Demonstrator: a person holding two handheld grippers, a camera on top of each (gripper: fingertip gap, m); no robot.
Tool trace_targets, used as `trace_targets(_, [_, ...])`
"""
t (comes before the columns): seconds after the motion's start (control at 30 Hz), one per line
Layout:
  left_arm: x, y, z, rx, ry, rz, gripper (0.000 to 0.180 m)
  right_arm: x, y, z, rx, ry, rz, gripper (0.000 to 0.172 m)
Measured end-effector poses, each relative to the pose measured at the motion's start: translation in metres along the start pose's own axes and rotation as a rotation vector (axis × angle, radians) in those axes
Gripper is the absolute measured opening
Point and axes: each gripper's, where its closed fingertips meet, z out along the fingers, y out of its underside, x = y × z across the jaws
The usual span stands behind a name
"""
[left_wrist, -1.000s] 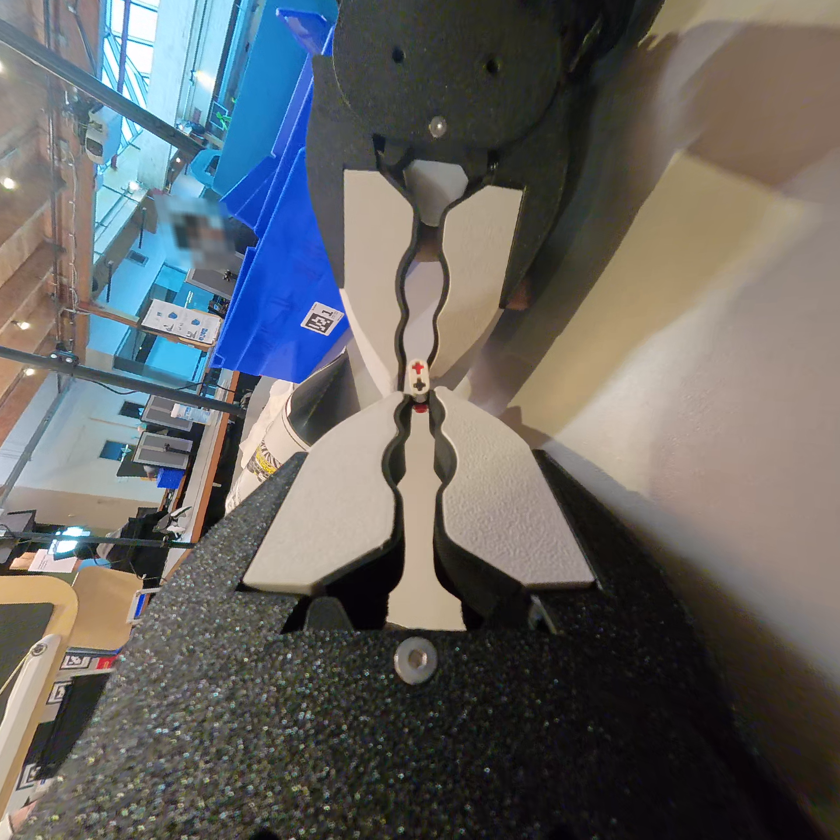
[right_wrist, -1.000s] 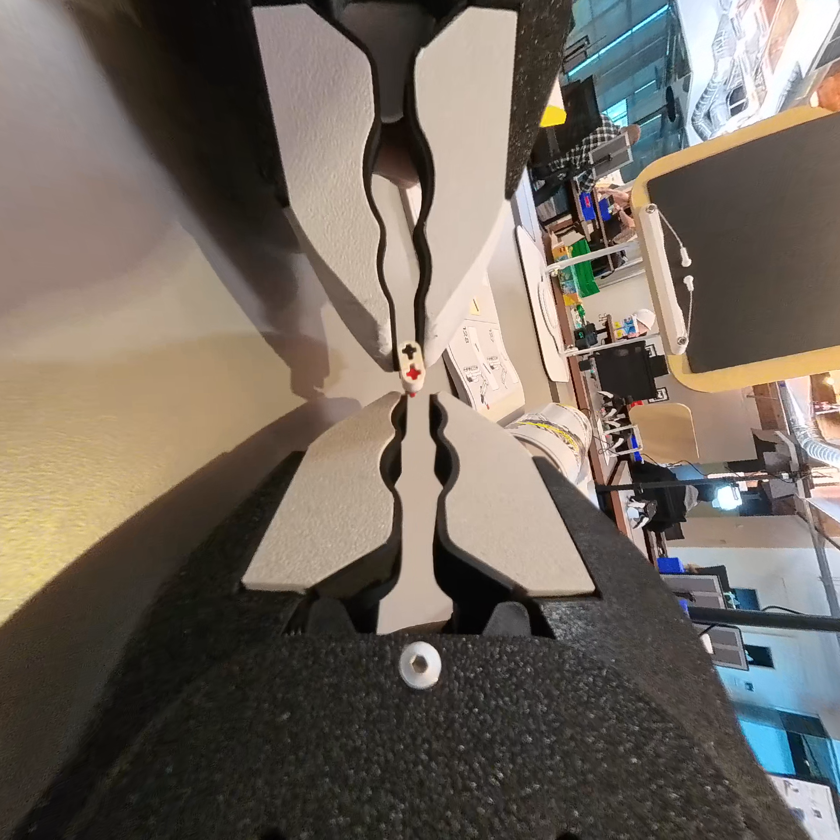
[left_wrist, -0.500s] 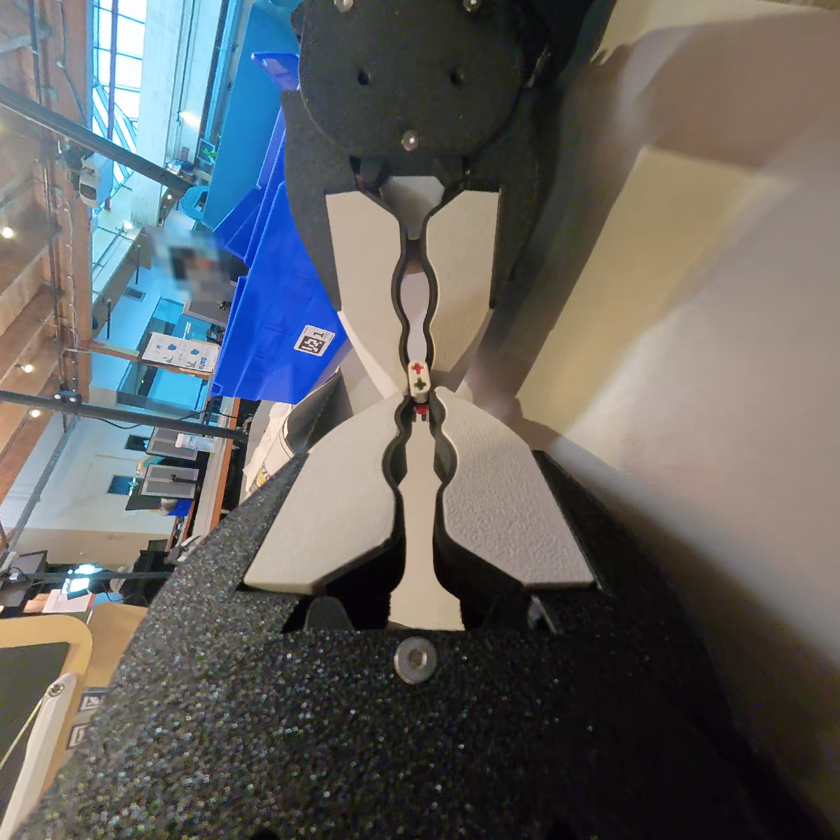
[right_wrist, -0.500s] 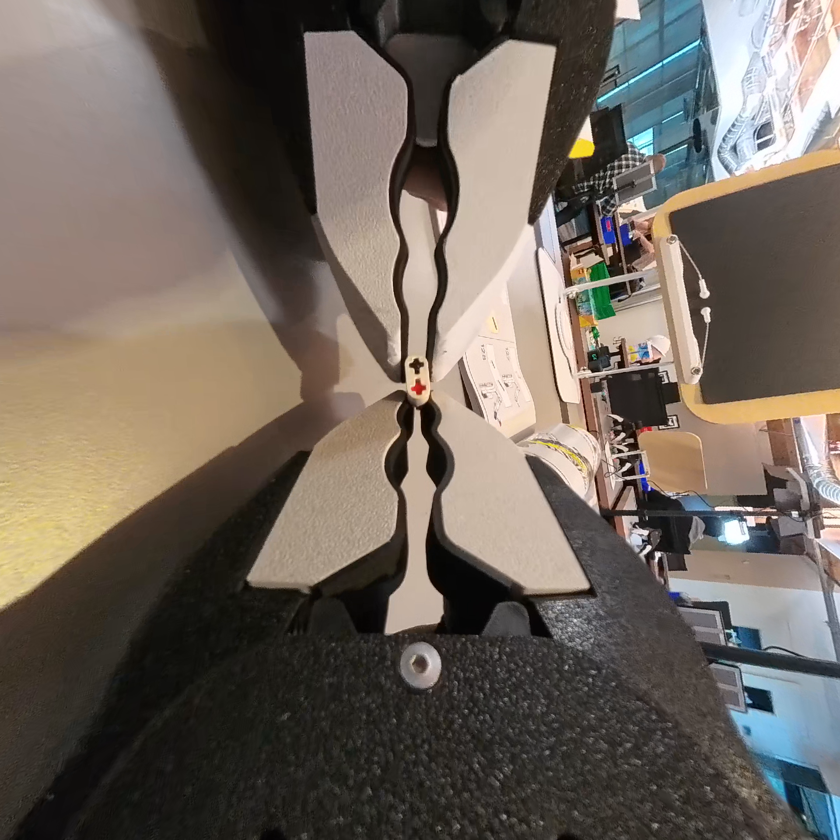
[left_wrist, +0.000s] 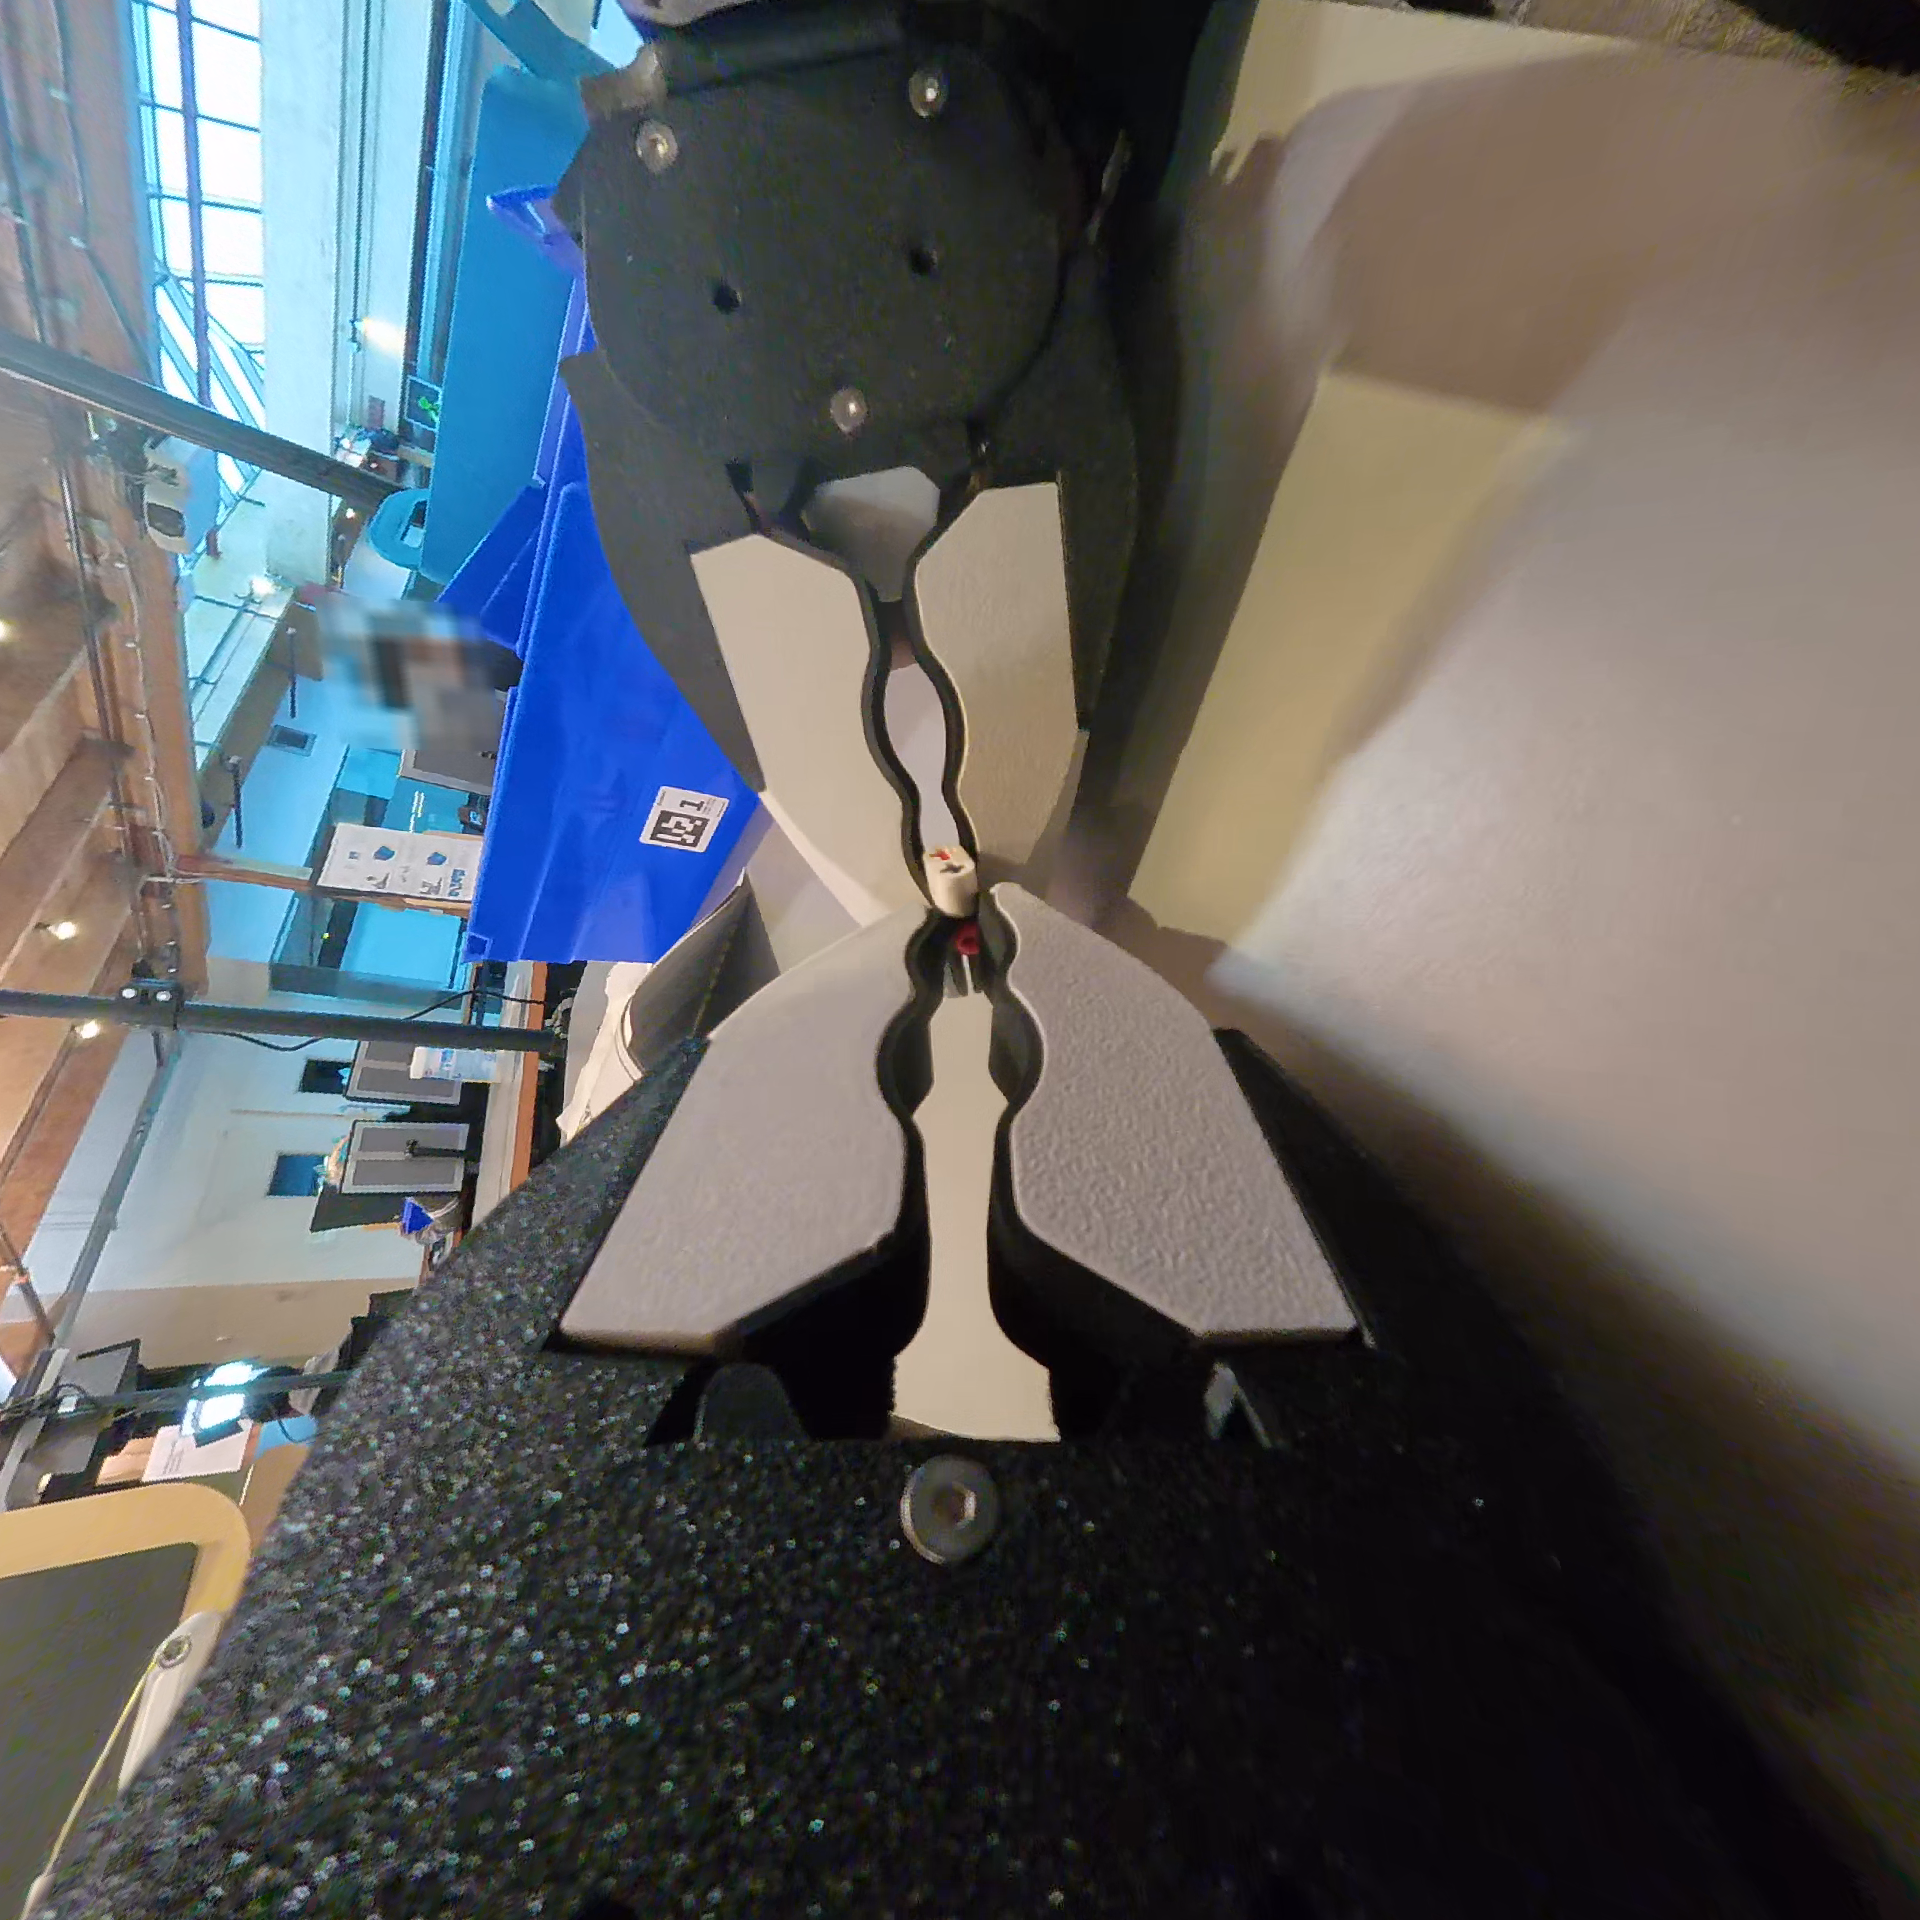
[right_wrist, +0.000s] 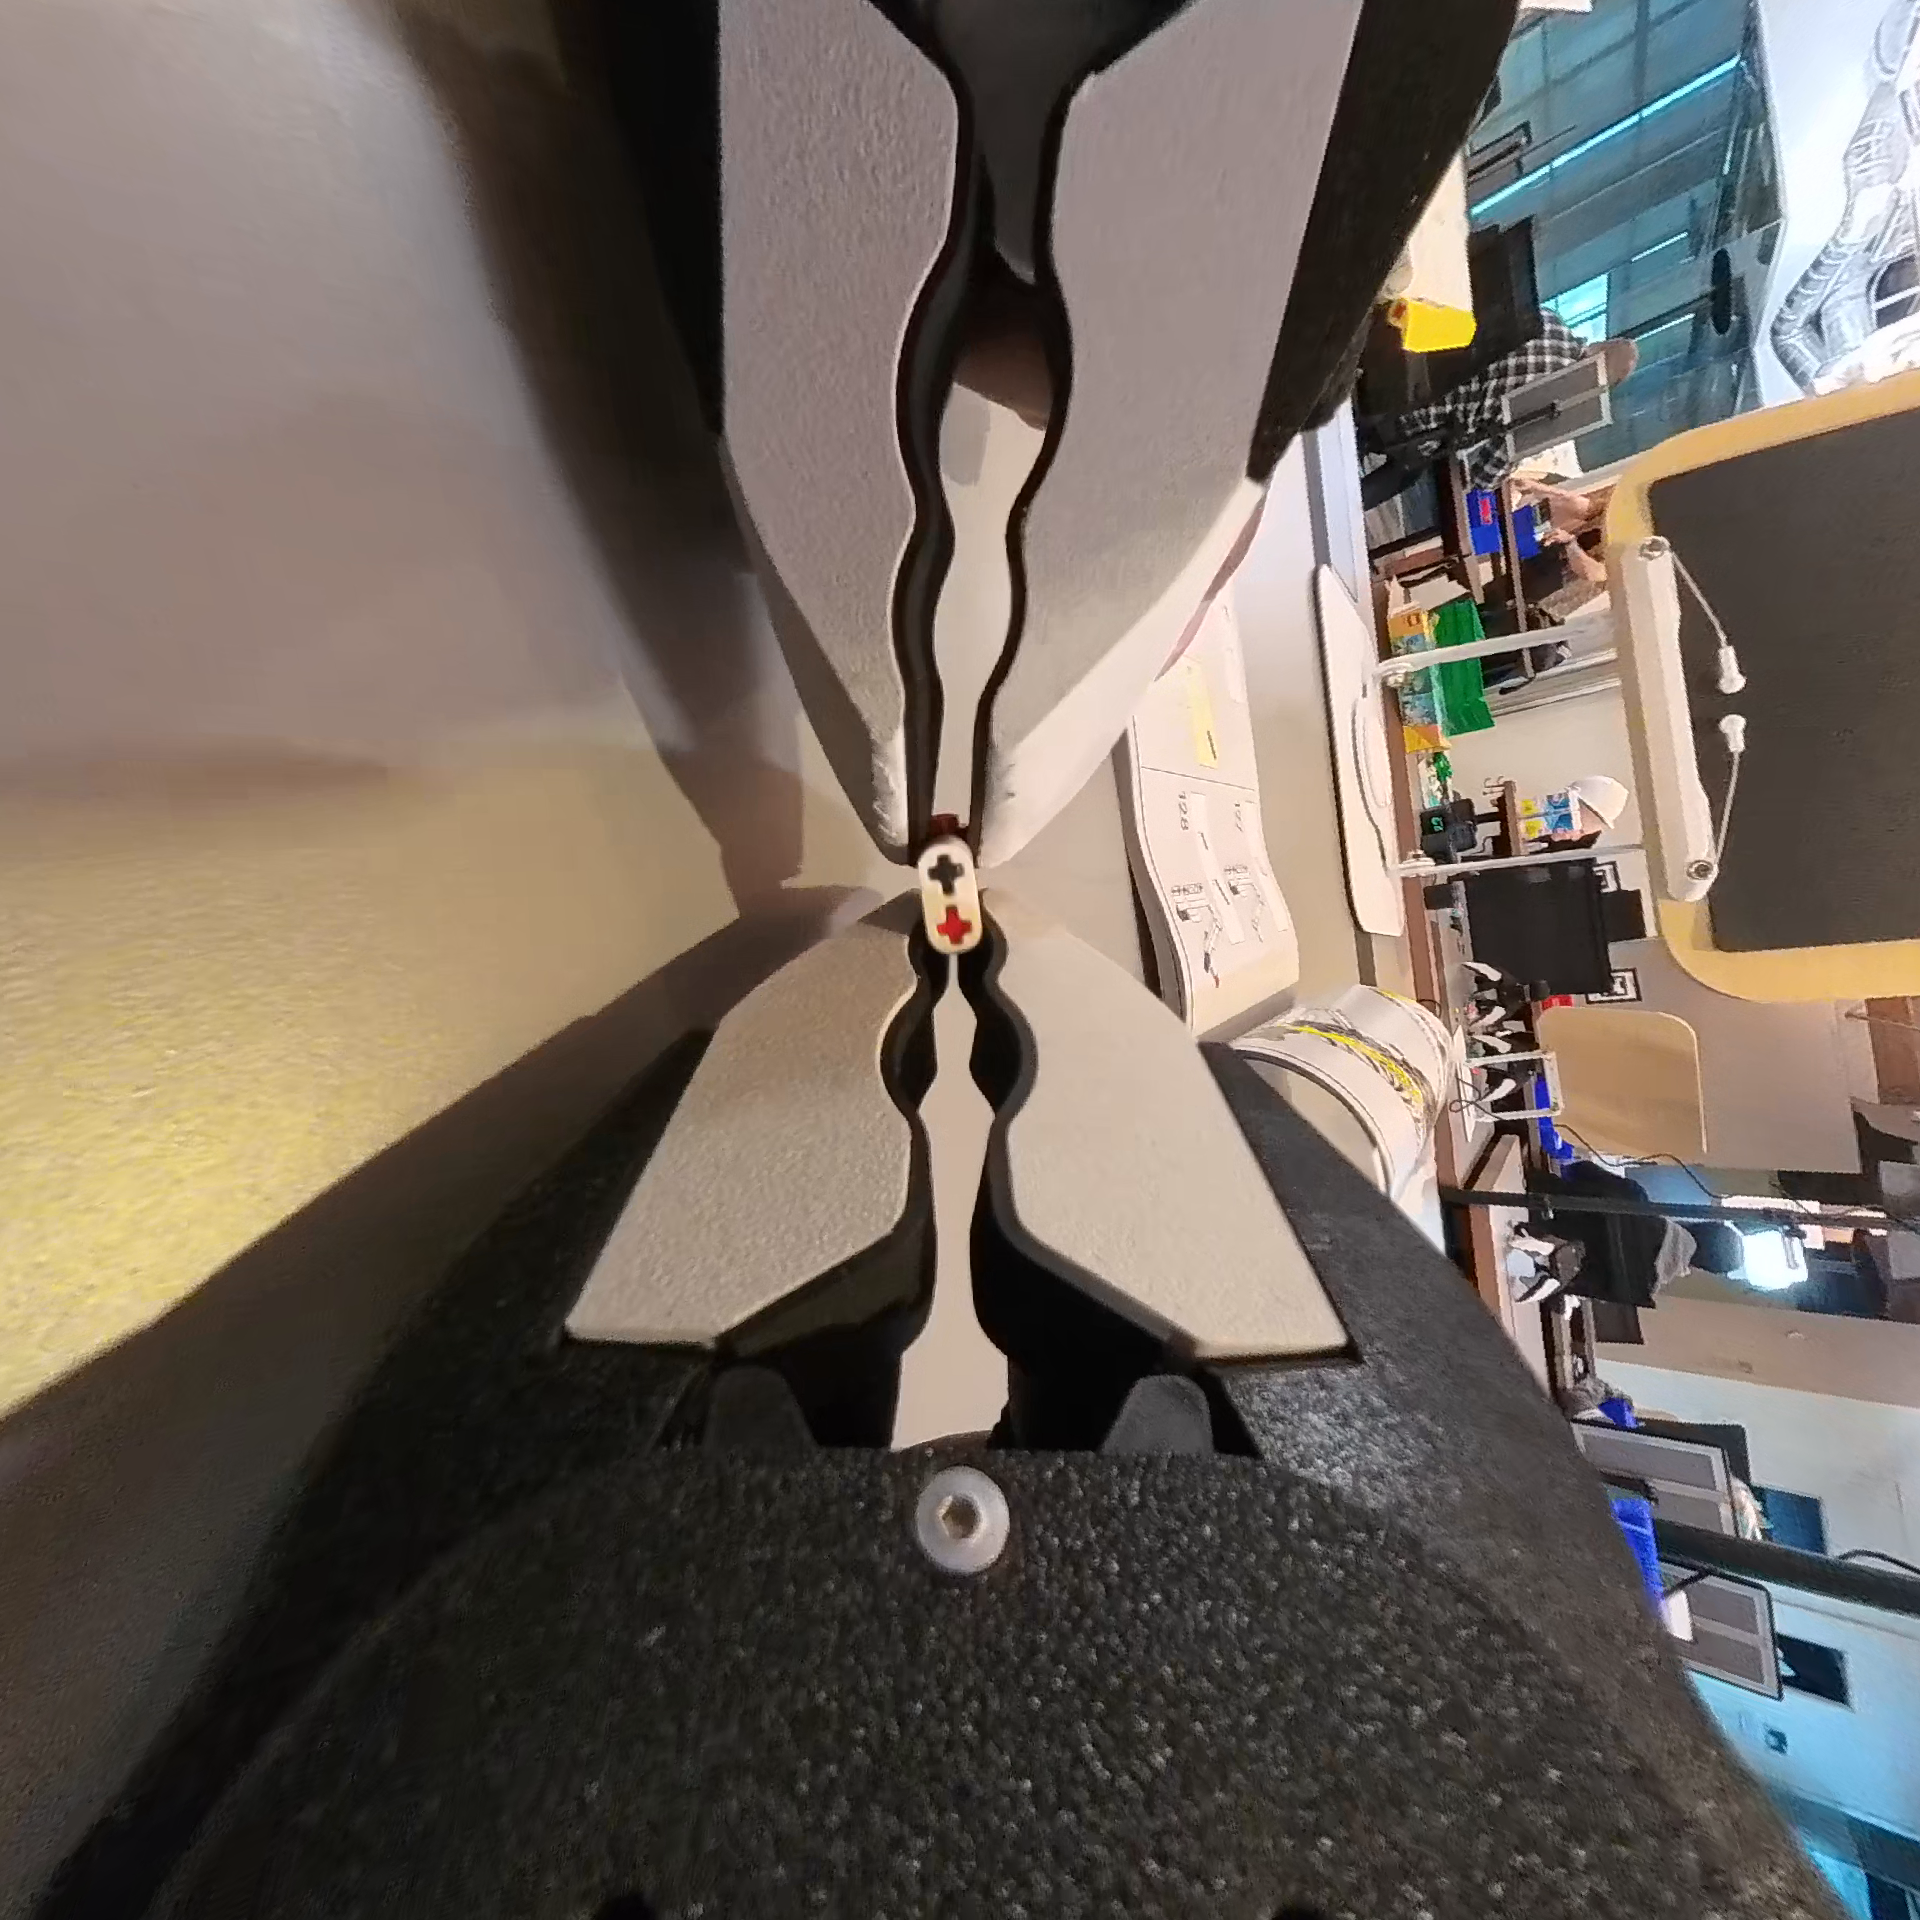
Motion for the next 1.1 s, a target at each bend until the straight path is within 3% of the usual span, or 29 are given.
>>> trace_targets(0.27, [-0.003,-0.014,0.000,0.085,0.006,-0.079,0.005,0.006,0.010,0.005,-0.058,0.017,0.031,0.000])
trace_targets(0.67, [-0.007,0.026,0.000,-0.053,0.006,-0.201,0.001,0.015,0.025,0.001,-0.081,0.061,0.101,0.000])
trace_targets(0.83, [-0.033,0.049,-0.026,-0.101,-0.051,-0.497,0.008,0.016,0.026,0.000,-0.069,0.042,0.158,0.000])
trace_targets(0.97, [-0.023,0.061,-0.050,-0.119,0.076,-0.758,0.022,0.015,0.022,0.002,-0.051,0.018,0.193,0.000])
trace_targets(1.1, [-0.006,0.074,-0.060,-0.198,0.155,-0.864,0.030,0.014,0.016,0.006,-0.047,0.007,0.187,0.000])
